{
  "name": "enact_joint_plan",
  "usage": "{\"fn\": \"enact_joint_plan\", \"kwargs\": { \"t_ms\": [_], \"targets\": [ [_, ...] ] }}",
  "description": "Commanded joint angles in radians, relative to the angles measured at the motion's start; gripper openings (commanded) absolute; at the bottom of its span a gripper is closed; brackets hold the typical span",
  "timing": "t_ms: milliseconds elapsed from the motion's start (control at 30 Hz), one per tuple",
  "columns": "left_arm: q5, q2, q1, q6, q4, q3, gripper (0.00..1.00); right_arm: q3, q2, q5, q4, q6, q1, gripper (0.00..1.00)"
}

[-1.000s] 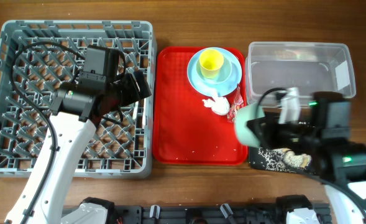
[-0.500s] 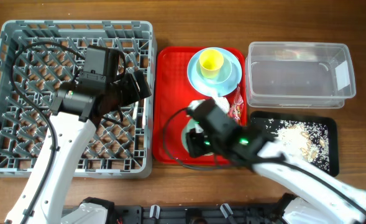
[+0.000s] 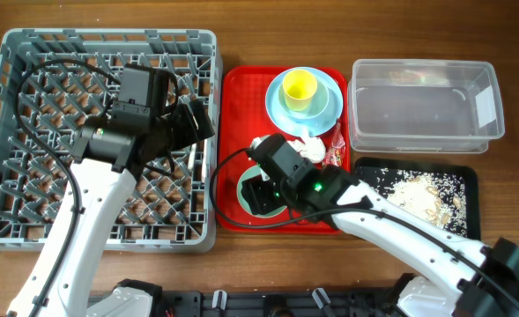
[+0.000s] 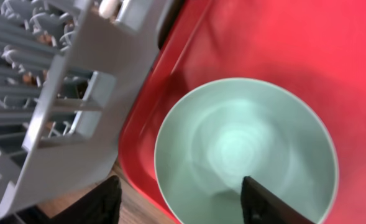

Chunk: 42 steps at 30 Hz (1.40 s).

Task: Sort waste into correct bins and load items into the dishwasher rack
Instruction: 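Carry the empty green bowl with the right gripper onto the red tray, then reach the right gripper to the tissue and red wrapper beside the plate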

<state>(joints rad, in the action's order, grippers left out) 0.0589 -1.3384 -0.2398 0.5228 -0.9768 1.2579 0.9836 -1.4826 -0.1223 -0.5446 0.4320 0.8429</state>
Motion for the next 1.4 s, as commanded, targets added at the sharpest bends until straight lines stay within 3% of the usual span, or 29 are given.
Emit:
{"fn": "enact_joint_plan", "kwargs": {
  "t_ms": [0, 133, 267, 467, 567, 700, 867, 1367],
  "targets": [
    [0.011, 0.007, 0.004, 0.013, 0.003, 0.006, 1.00, 0.078, 0.068, 0.026, -0.060, -0.095, -0.013, 0.64],
    [0.011, 0.007, 0.004, 0.013, 0.003, 0.006, 1.00, 0.099, 0.119, 0.185, -0.154, -0.089, -0.066, 0.63],
    [0.011, 0.007, 0.004, 0.013, 0.003, 0.006, 1.00, 0.093, 0.117, 0.204, -0.176, -0.105, -0.169, 0.50],
    [0.011, 0.007, 0.004, 0.013, 0.003, 0.006, 1.00, 0.069, 0.051, 0.204, -0.167, -0.130, -0.310, 0.51],
    [0.011, 0.007, 0.004, 0.013, 0.003, 0.006, 1.00, 0.069, 0.008, 0.205, -0.143, -0.060, -0.347, 0.50],
    [0.011, 0.007, 0.004, 0.013, 0.003, 0.006, 1.00, 0.069, -0.038, 0.222, -0.116, 0.064, -0.360, 0.36],
    [0.011, 0.007, 0.004, 0.013, 0.002, 0.006, 1.00, 0.069, -0.085, 0.335, -0.125, 0.235, -0.360, 0.28],
    [0.011, 0.007, 0.004, 0.013, 0.003, 0.006, 1.00, 0.037, -0.176, 0.489, -0.087, 0.359, -0.360, 0.25]
  ]
}}
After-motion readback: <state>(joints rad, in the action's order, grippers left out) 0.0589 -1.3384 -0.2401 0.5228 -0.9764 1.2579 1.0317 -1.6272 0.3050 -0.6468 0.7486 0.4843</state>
